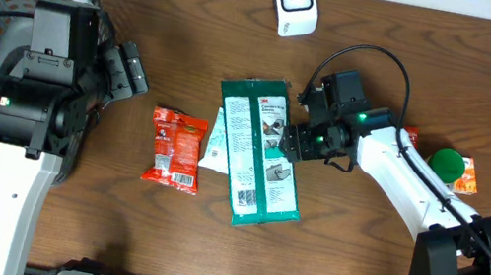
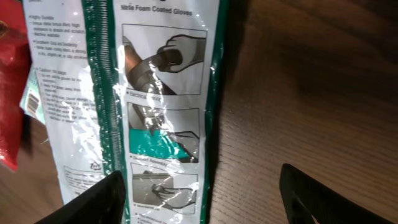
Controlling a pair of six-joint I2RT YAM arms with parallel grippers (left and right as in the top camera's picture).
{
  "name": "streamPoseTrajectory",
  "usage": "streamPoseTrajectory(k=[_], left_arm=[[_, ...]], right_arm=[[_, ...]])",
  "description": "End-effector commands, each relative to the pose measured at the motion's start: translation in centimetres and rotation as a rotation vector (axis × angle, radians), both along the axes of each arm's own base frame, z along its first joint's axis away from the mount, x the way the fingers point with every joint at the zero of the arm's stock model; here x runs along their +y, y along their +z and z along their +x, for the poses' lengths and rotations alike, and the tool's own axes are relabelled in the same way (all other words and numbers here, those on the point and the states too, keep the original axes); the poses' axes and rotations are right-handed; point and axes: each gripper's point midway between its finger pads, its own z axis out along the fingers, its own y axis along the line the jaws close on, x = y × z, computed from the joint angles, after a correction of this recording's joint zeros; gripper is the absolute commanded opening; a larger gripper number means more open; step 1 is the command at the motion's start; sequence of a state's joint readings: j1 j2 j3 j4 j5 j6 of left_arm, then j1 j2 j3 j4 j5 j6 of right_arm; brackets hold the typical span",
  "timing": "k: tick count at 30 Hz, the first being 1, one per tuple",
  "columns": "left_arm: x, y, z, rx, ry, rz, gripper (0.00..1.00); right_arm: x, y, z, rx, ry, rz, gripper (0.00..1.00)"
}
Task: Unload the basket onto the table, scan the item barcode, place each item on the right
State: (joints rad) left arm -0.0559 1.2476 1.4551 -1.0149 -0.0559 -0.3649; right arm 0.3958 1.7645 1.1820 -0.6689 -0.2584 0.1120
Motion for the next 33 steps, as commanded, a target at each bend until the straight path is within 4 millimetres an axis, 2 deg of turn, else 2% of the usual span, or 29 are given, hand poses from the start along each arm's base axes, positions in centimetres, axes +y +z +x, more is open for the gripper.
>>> streamPoseTrajectory(k=[1,7,13,18,23,26,29,30,33], left_arm=[[0.3,0.2,0.0,-0.004,-0.001,0.015,0.91],[0.3,0.2,0.0,-0.004,-0.001,0.015,0.91],[0.3,0.2,0.0,-0.004,-0.001,0.015,0.91],[0.3,0.2,0.0,-0.004,-0.001,0.015,0.92],[0.2,0.5,0.4,-0.023,-0.001,0.013,0.91],[0.2,1.5,1.4,-0.081,0.000,0.010,0.91],[0.0,1.5,1.5,-0.084,-0.006,0.004,0.93],[-1.2,1.2,1.2,-0.068,-0.055,-0.050,0.98],[-3.9,0.6,0.7,-0.030,-0.156,-0.171,0.98]], right_arm=[[-0.3,-0.5,-0.1,-0.004,0.011,-0.026,0.75],[-0.3,-0.4,0.1,-0.010,0.011,-0.024,0.79],[-1.1,-0.5,0.1,0.010,-0.012,-0.019,0.79],[-0.6,0.4,-0.1,0.036,0.055,0.120,0.80],[-2.4,0.6,0.0,0.057,0.045,0.173,0.81],[-2.4,0.9,-0.2,0.061,0.067,0.233,0.81],[-2.5,0.8,-0.3,0.061,0.077,0.251,0.82],[-2.5,0.7,-0.3,0.052,0.089,0.250,0.82],[-2.5,0.4,-0.4,0.050,0.089,0.251,0.83]])
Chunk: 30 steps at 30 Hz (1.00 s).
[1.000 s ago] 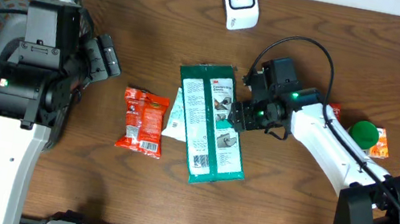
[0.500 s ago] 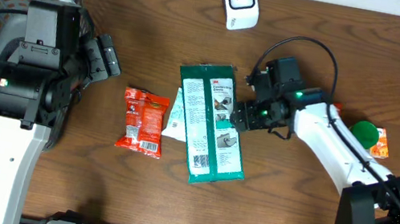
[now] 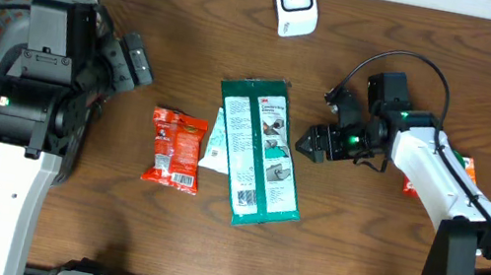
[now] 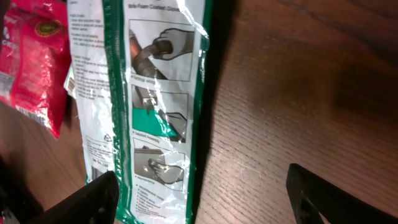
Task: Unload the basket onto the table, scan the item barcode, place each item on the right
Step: 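Release the gloves pack and move the left arm toward the items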
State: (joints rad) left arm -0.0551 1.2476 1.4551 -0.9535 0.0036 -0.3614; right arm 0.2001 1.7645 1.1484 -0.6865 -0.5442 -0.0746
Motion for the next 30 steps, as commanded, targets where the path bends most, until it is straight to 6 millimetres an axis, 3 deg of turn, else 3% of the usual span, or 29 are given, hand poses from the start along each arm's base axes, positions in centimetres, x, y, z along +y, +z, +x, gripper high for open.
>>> streamPoseTrajectory(k=[1,2,5,7,13,18,23,30], left_arm=[[-3.4,-0.6,-0.7,0.049,-0.142,-0.147,0.98],[-4.0,-1.1,-1.2,0.081,-0.163,-0.175,0.98],[-5.8,-2.9,-1.9,0.158,-0.220,-0.228,0.28],[-6.9,-4.4,-2.2,0.206,-0.250,-0.233,0.11],[-10.5,-9.0,-2.7,0.346,-0.351,-0.215,0.09],[-13.8,-12.0,-2.1,0.417,-0.433,-0.194,0.08],[-16.9,-16.2,-1.4,0.500,-0.496,-0.168,0.08],[-17.4,-21.2,-0.9,0.619,-0.484,-0.152,0.08]], right_arm=[[0.4,-0.4,-0.6,0.005,0.037,0.032,0.83],[0.4,-0.5,-0.6,0.007,0.036,0.032,0.83],[0.7,-1.0,-0.6,0.023,0.040,0.054,0.83],[1.2,-1.3,-0.8,0.045,0.048,0.089,0.83],[1.9,-2.9,-1.0,0.098,0.059,0.136,0.83],[2.3,-2.7,-1.1,0.104,0.076,0.192,0.81],[2.1,-2.7,-0.8,0.098,0.068,0.194,0.80],[2.3,-3.5,-0.7,0.111,0.070,0.208,0.79]])
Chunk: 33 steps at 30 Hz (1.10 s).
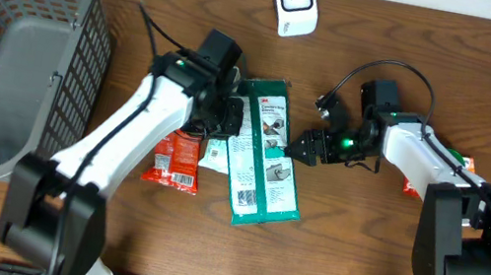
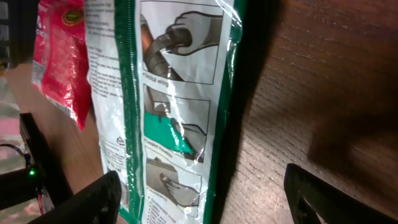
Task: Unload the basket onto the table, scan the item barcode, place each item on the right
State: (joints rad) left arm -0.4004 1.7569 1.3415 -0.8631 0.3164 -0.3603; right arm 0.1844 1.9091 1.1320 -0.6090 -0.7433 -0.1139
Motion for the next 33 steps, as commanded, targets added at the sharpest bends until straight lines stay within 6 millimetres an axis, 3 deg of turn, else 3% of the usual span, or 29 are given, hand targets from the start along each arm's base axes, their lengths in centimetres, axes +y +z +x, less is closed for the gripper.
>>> streamPoseTrajectory(k=[1,3,7,13,24,33], left_arm=[[0.0,-2.0,0.0,0.043,-0.009,0.015,0.08],[0.0,-3.0,0.1,0.065,-0.009,0.024,0.08],[0.0,-4.9,0.1,0.102,-0.009,0.040,0.08],[-0.1,-6.7,0.4,0.122,-0.009,0.048,0.08],[-0.3,-7.0,0.8,0.113,-0.009,0.045,0.08],[-0.4,-7.0,0.8,0.111,-0.011,0.044,0.08]], right_arm=[[0.4,-0.4,-0.2,0.020,0.014,0.054,0.79],[0.8,-0.4,-0.3,0.030,0.020,0.084,0.78],[0.9,-1.8,-0.5,0.066,0.020,0.088,0.64],[1.4,-2.2,-0.8,0.094,0.025,0.128,0.60],[3.1,-2.2,-1.6,0.082,0.075,0.139,0.44],[5.5,-1.3,-2.7,0.071,0.142,0.217,0.41]])
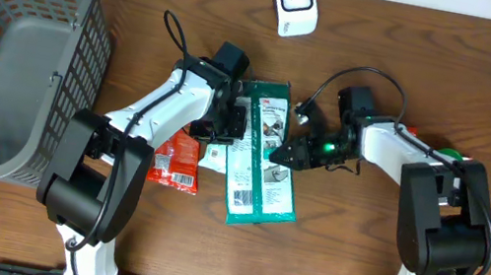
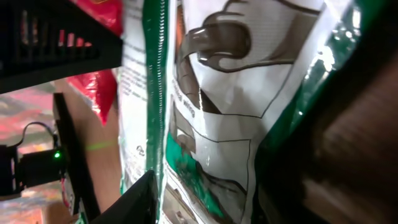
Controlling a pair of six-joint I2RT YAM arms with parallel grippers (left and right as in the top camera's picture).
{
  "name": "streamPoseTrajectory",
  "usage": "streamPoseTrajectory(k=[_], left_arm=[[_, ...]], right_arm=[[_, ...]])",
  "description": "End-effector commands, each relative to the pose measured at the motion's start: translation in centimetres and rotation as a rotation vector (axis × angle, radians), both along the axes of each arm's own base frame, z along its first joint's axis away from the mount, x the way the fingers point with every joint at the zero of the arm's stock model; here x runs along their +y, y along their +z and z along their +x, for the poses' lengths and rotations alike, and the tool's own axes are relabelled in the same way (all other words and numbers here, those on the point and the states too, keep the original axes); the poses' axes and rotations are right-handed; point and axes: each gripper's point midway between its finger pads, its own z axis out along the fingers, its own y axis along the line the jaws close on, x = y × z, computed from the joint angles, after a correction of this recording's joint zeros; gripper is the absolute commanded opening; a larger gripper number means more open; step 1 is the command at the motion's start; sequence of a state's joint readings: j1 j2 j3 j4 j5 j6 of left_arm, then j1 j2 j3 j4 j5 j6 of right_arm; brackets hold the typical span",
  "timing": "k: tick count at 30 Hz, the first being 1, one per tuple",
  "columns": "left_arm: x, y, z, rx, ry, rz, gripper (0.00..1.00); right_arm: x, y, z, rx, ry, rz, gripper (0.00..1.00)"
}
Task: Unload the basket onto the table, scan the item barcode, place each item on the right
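Note:
A long green-and-white glove package lies mid-table with its printed back up. In the right wrist view the package fills the frame. My right gripper is low at its right edge and open, its gap straddling that edge; the left finger lies over the print. My left gripper is at the package's left edge, and its jaw state does not show. The white scanner stands at the back of the table.
A red snack pouch lies left of the package, with a small white packet tucked under the package's left side. A grey mesh basket fills the far left. A green item shows behind the right arm.
My right gripper has closed in on the package's right edge, which now sits between its open fingers. The left gripper stays at the left edge. The package's lower end has shifted slightly left.
First my right gripper hung open over the package's right side while the left arm stayed by the basket. Then the right gripper stood back to the right. Then the left arm was at the package's left edge. Now both grippers flank the package.

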State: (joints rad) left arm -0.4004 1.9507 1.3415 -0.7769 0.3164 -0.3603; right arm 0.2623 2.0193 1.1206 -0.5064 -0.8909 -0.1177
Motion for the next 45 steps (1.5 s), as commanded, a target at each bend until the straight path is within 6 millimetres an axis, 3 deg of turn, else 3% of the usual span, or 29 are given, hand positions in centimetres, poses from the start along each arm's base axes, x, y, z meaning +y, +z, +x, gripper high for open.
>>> streamPoseTrajectory(k=[1,6,10,20,29,35,37,41,45], left_arm=[[0.0,-0.5,-0.1,0.011,-0.011,0.001,0.08],[0.0,-0.5,-0.1,0.011,-0.011,0.001,0.08],[0.3,-0.6,0.0,0.001,-0.009,0.017,0.08],[0.0,-0.6,0.0,-0.007,-0.019,0.026,0.08],[-0.2,-0.6,-0.1,-0.007,-0.026,0.026,0.08],[-0.1,-0.5,0.0,-0.010,-0.024,0.024,0.09],[-0.2,-0.2,0.2,-0.015,-0.022,0.020,0.09],[-0.1,1.5,0.9,-0.044,-0.013,0.005,0.17],[0.3,3.5,1.4,-0.088,0.003,-0.012,0.33]], right_arm=[[1.3,0.7,-1.0,0.027,0.037,0.085,0.40],[2.2,2.4,-1.6,0.057,0.055,0.196,0.31],[2.5,3.2,-1.8,0.072,0.061,0.245,0.31],[3.0,3.1,-2.2,0.071,0.080,0.239,0.33],[3.9,1.7,-2.3,0.133,0.021,0.148,0.31],[4.0,1.0,-1.8,0.148,-0.028,0.113,0.04],[3.9,0.9,-1.7,0.147,-0.029,0.110,0.01],[3.8,0.8,-1.6,0.141,-0.034,0.102,0.01],[3.1,1.6,-1.0,0.112,-0.045,0.110,0.01]])
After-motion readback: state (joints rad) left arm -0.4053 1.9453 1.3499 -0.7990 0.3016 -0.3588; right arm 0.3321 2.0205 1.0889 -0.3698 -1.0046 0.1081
